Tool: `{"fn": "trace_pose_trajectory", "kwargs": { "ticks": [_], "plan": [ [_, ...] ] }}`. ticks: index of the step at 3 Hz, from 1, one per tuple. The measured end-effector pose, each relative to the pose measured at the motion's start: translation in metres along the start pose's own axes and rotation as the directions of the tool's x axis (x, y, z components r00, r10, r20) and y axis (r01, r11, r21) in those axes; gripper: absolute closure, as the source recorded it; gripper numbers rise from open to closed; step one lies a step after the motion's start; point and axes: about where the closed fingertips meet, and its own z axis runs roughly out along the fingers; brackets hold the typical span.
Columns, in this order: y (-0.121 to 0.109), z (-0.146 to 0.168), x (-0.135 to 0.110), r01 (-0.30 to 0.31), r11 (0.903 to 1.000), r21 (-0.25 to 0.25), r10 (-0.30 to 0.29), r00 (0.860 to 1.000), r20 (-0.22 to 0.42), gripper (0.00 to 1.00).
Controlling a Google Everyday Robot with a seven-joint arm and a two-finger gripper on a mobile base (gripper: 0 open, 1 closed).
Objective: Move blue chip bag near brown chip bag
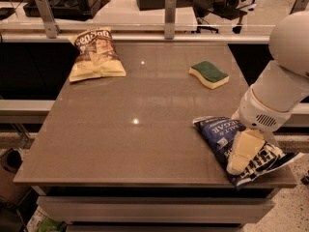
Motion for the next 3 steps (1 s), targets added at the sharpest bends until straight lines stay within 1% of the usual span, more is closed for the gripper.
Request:
{"fn": "trace_pose_trajectory", "kwargs": {
  "ticks": [1, 2, 3],
  "plan": [
    [0.0003, 0.0003, -0.0003, 0.001, 1.0000, 0.001, -0.001, 1.000, 0.000, 0.41],
    [0.0006, -0.0003, -0.0007, 0.002, 1.0000, 0.001, -0.002, 1.000, 0.000, 0.65],
    [0.0008, -0.0049, -0.0016, 0.002, 1.0000, 0.001, -0.002, 1.000, 0.000, 0.87]
  ]
}}
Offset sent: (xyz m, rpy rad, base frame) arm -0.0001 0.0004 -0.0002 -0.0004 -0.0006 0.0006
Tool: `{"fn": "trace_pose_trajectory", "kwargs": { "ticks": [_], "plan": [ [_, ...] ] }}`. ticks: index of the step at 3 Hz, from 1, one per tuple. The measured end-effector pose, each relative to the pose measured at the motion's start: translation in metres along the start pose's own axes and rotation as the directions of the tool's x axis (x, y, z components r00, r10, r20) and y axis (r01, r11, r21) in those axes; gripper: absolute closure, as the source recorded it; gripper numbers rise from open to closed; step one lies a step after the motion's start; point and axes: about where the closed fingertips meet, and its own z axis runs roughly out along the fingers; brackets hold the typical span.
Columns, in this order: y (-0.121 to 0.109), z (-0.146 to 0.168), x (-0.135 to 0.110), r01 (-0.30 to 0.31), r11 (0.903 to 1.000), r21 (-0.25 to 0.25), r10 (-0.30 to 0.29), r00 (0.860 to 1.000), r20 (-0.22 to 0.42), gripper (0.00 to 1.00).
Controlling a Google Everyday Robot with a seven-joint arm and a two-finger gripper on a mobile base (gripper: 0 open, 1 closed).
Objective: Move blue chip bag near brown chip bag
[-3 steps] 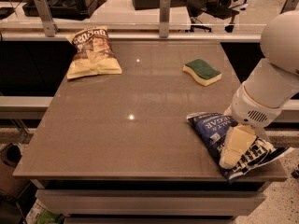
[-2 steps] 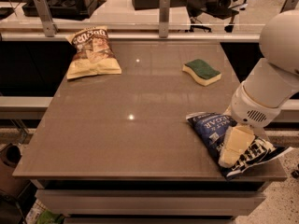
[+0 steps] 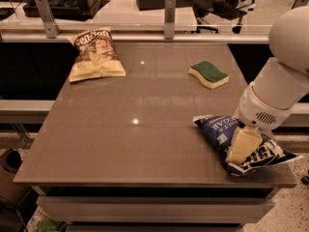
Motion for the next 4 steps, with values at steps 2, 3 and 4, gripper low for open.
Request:
{"fn": "trace_pose_trajectory", "kwargs": {
  "ticks": [2, 3, 4],
  "plan": [
    [0.000, 0.000, 0.000, 0.000, 1.0000, 0.000, 0.000, 1.000, 0.000, 1.00],
    [-0.011, -0.011, -0.007, -0.007, 0.9998, 0.021, 0.007, 1.000, 0.021, 1.00],
    [-0.035, -0.033, -0.022, -0.005, 0.9984, 0.057, 0.004, 1.000, 0.029, 1.00]
  ]
}}
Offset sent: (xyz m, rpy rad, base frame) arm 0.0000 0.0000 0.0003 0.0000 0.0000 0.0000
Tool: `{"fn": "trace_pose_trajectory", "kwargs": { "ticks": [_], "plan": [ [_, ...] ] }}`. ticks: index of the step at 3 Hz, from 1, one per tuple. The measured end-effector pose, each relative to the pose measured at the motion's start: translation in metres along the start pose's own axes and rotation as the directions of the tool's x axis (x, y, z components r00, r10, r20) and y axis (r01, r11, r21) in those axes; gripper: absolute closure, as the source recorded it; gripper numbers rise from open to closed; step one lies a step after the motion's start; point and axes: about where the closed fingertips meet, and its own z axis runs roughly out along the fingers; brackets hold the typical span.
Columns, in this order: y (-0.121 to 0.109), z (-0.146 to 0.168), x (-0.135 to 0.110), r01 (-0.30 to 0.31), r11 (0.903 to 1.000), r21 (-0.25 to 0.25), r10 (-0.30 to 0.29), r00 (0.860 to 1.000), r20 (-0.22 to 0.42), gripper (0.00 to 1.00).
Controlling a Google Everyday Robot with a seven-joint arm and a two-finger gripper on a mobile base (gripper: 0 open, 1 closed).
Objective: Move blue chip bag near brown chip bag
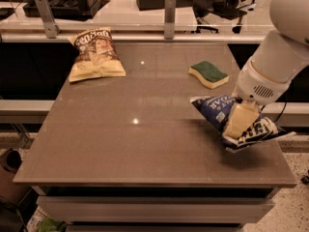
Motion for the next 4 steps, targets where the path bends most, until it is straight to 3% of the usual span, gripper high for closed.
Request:
{"fn": "trace_pose_trajectory", "kwargs": {
  "ticks": [2, 3, 4],
  "plan": [
    [-0.050, -0.055, -0.054, 0.029, 0.9931, 0.114, -0.033, 0.999, 0.036, 1.00],
    [-0.077, -0.073, -0.086, 0.042, 0.9814, 0.187, -0.054, 0.997, 0.059, 1.00],
    [-0.105, -0.085, -0.107, 0.042, 0.9627, 0.267, -0.078, 0.989, 0.125, 1.00]
  ]
}}
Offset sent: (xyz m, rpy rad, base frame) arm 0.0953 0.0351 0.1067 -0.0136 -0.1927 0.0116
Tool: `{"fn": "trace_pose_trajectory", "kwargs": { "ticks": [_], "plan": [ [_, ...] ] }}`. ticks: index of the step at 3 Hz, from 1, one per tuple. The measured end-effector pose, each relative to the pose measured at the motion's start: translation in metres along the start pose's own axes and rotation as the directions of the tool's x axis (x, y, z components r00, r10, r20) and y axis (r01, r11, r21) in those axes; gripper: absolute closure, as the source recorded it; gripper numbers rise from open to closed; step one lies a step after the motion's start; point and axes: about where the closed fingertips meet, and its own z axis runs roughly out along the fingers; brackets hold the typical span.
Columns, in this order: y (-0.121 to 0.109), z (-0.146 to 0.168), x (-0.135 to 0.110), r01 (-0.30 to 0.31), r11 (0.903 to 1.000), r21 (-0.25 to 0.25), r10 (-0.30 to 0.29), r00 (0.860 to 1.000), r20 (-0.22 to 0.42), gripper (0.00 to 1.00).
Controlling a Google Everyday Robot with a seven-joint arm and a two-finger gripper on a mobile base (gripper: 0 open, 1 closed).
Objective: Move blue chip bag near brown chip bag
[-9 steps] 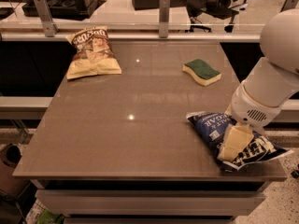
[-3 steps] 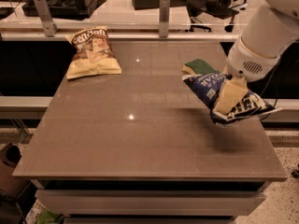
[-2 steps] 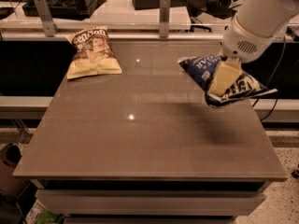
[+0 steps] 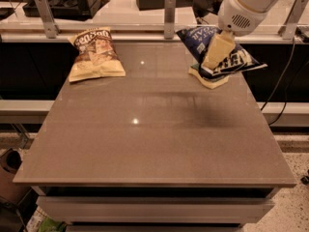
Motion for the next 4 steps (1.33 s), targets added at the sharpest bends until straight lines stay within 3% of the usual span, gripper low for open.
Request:
{"fn": "trace_pose_trajectory", "kwargs": {
  "ticks": [1, 2, 3, 4],
  "plan": [
    [-0.029, 0.000, -0.026, 0.000, 0.9946, 0.104, -0.011, 0.994, 0.106, 1.00],
    [-0.037, -0.001, -0.034, -0.002, 0.9908, 0.135, -0.016, 0.991, 0.132, 1.00],
    [-0.037, -0.001, -0.034, -0.002, 0.9908, 0.135, -0.016, 0.991, 0.132, 1.00],
    [-0.043, 0.019, -0.054, 0.025, 0.9925, 0.120, -0.043, 0.987, 0.152, 1.00]
  ]
}}
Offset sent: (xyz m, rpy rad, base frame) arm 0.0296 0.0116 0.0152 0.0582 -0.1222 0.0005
